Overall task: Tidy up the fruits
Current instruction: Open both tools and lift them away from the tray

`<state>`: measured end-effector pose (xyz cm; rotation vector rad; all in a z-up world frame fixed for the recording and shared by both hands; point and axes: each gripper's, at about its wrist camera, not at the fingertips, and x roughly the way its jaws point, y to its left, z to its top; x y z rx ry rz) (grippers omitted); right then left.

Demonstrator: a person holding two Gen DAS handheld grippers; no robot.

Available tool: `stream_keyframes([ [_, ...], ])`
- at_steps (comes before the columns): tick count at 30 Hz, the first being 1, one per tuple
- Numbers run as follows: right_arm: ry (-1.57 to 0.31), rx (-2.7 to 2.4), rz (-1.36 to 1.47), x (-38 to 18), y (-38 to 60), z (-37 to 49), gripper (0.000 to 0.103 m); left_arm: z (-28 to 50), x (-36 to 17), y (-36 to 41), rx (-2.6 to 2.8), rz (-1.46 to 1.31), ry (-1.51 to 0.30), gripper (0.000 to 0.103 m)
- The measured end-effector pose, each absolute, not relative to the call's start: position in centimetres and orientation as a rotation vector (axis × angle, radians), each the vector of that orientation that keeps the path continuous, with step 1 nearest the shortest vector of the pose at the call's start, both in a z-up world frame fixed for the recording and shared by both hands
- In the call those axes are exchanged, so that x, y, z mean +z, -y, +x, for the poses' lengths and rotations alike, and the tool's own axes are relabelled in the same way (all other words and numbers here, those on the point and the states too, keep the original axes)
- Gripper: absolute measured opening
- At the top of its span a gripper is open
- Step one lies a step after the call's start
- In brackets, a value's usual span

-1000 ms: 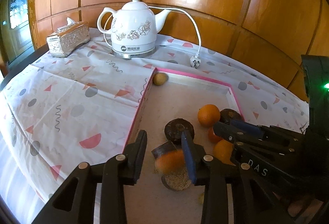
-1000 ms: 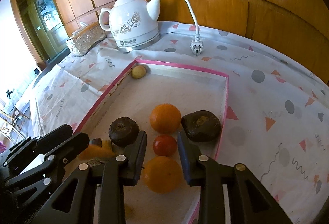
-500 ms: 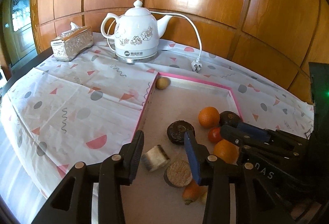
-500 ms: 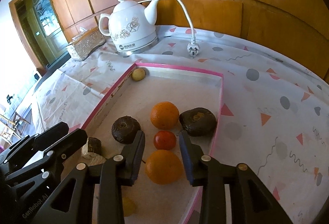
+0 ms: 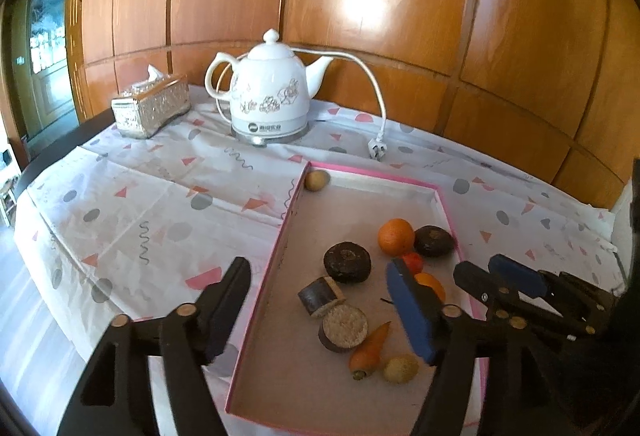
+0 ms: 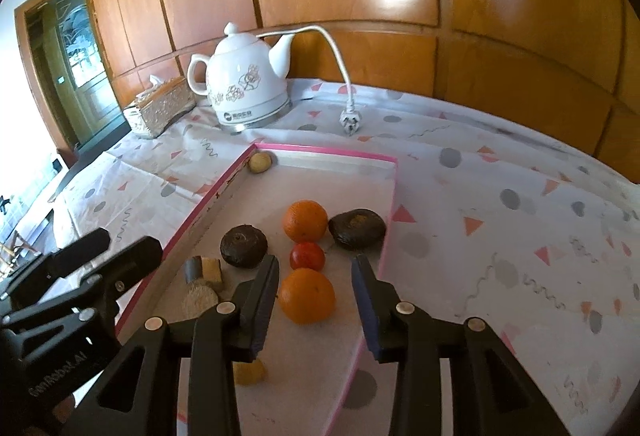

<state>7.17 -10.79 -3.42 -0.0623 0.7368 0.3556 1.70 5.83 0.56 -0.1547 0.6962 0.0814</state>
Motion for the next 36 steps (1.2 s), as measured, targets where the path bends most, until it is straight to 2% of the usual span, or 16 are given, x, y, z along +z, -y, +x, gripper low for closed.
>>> stream_keyframes([
  [2,-0.726,0.337,-0.068,-3.5,11.1,6.4,0.038,1.2,0.8,-5.6,0.075,-0.152,-0.685,0.078],
  [4,-0.719,0.321,-0.07,-3.6,11.4,5.7,0.038,0.7,1.1,-5.3,0.074,-0.147,-0.675,0.089],
  [6,-0.714,0.306,-0.07,-3.7,11.7,5.2,0.038,0.3,1.4,-5.1,0.075,-0.148,-0.666,0.096],
  [9,-0.714,0.291,-0.061,-3.8,12.4,4.8,0.038,-0.1,1.8,-4.7,0.068,-0.145,-0.651,0.103],
  [36,-0.713,0.284,-0.066,-3.8,12.7,3.6,0.038,-0.9,2.5,-4.1,0.114,-0.11,-0.633,0.103],
])
